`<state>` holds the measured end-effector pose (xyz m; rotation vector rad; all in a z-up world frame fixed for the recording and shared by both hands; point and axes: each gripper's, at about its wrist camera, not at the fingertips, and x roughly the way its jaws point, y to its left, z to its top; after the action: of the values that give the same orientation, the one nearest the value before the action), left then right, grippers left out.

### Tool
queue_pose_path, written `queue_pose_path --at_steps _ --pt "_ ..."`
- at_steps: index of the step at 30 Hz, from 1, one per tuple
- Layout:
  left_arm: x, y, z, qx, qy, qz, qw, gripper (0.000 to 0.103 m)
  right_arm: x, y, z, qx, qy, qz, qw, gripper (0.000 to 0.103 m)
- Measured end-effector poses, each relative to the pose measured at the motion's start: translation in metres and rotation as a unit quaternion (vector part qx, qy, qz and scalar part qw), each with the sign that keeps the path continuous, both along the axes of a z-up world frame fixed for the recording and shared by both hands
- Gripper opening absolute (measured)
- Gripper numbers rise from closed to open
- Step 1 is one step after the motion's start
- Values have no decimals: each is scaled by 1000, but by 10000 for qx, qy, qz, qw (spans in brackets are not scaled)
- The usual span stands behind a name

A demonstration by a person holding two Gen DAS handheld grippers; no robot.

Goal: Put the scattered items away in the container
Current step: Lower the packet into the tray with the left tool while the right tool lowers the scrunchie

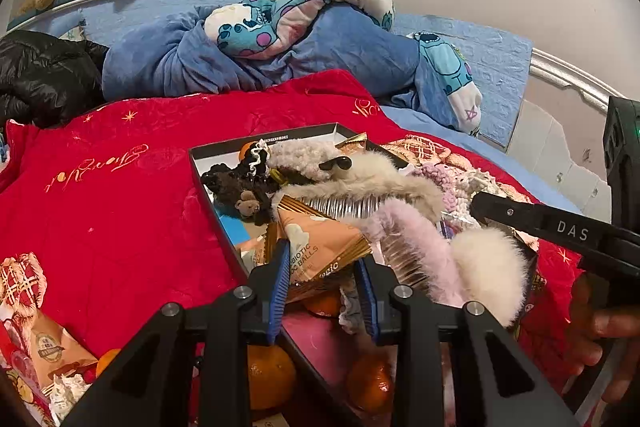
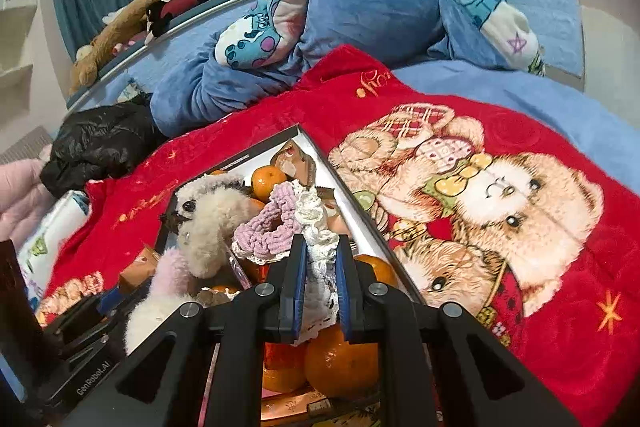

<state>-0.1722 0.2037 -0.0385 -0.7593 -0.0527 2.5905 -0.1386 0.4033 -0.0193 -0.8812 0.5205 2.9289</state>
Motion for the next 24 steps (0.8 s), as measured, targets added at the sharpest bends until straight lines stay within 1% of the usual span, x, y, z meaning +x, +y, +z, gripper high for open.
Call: queue_pose_path --at_steps 3,6,15,24 --pt "-1 1 -1 -11 -13 16 10000 32 -1 4 -3 -228 186 120 9995 15" --pt "-1 0 -1 -10 6 22 10000 33 -4 4 -4 -308 222 143 9992 16" --pt "-2 -3 -2 37 -39 11 10000 33 -2 -6 1 -1 254 321 9992 16" --pt "-3 -3 -3 57 -54 -17 10000 33 3 -2 6 -101 304 415 9986 16"
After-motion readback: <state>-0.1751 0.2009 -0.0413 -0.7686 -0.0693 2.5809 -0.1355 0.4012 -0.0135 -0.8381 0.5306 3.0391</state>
